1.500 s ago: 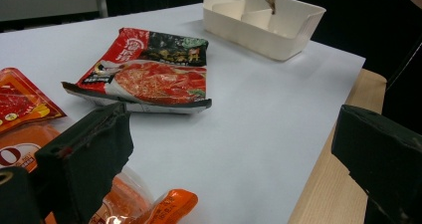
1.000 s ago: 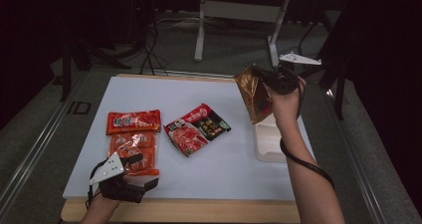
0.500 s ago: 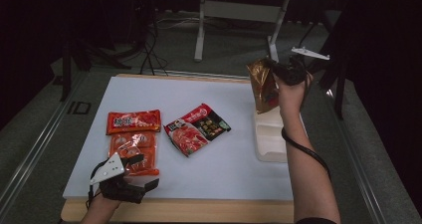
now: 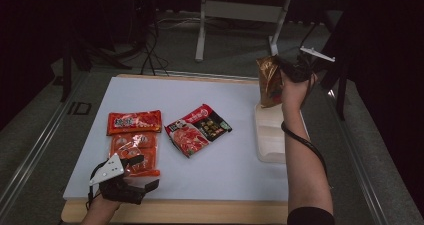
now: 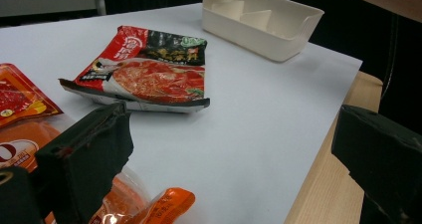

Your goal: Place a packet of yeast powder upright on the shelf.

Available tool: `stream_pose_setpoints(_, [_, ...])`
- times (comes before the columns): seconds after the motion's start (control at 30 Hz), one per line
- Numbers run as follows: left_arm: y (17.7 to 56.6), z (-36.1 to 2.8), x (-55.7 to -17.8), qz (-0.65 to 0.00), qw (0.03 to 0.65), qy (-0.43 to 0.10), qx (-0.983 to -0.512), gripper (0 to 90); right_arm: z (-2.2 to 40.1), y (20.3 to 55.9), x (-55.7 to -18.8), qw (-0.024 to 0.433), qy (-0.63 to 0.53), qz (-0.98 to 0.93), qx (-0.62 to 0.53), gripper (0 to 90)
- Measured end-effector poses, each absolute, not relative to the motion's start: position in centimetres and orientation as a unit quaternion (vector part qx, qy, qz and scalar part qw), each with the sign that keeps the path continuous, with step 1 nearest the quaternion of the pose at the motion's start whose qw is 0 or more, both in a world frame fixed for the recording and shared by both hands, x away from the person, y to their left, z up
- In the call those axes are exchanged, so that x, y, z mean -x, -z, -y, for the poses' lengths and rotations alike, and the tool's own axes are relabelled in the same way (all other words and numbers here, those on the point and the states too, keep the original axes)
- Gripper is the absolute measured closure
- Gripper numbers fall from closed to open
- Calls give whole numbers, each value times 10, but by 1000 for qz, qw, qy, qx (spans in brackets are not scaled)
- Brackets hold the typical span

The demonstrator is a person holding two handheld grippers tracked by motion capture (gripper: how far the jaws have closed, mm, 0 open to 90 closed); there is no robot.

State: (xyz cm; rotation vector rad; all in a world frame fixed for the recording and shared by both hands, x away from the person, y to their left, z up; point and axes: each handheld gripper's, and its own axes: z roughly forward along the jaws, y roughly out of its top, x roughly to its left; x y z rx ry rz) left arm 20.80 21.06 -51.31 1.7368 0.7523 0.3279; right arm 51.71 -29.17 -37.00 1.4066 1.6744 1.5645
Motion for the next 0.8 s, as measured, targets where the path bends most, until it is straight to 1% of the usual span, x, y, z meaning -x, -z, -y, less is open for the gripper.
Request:
stream_pose_setpoints(0.13, [513, -211, -208, -321, 575, -138, -740, 24, 296, 374, -523, 226, -568, -597, -520, 900])
stream_pose_setpoints(0.43, [513, -209, -207, -318, 578, -134, -740, 24, 305, 399, -531, 230, -552, -581, -552, 900])
stream_pose_setpoints(0.57, [513, -209, -208, -318, 577, -135, -740, 24, 306, 404, -529, 230, -543, -587, -555, 900])
stream_pose_setpoints(0.8, [513, -209, -209, -319, 575, -137, -741, 24, 315, 408, -513, 238, -513, -608, -557, 896])
